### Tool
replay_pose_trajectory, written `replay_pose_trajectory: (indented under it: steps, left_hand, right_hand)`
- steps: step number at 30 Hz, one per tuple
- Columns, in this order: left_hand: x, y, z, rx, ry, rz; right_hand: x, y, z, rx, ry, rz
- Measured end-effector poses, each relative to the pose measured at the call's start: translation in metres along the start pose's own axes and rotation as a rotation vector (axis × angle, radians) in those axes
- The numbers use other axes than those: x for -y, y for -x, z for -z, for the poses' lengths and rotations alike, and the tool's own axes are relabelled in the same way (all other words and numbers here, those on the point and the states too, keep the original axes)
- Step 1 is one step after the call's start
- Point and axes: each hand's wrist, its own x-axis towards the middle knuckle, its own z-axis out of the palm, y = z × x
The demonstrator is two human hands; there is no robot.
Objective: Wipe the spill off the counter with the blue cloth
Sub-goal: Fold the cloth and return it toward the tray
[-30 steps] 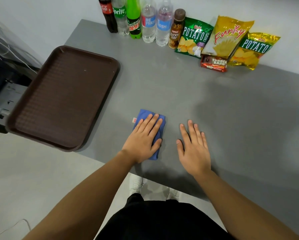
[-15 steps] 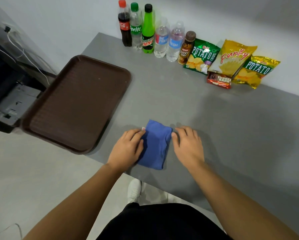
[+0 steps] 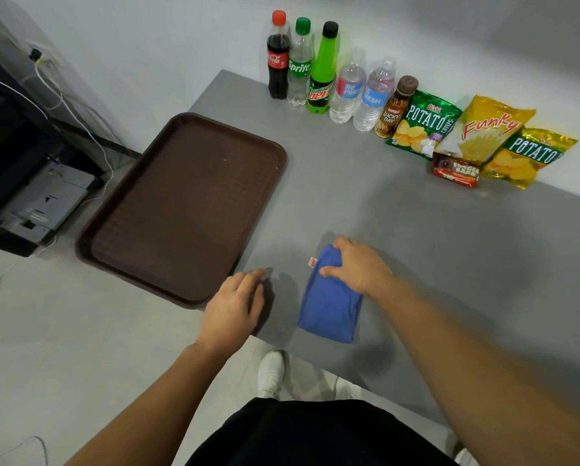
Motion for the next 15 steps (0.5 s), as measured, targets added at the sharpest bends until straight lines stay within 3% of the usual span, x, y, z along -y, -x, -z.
replay_pose_trajectory:
  steps: [9, 15]
  left_hand:
    - [0.002, -0.008, 0.011, 0.093, 0.019, -0.056]
    - [-0.018, -0.019, 0.014, 0.092, 0.09, 0.003]
  right_hand:
    - [0.009, 0.002, 0.014, 0.128, 0.092, 0.04]
    - [0.015, 0.01, 0.031, 0.161, -0.029, 0.136]
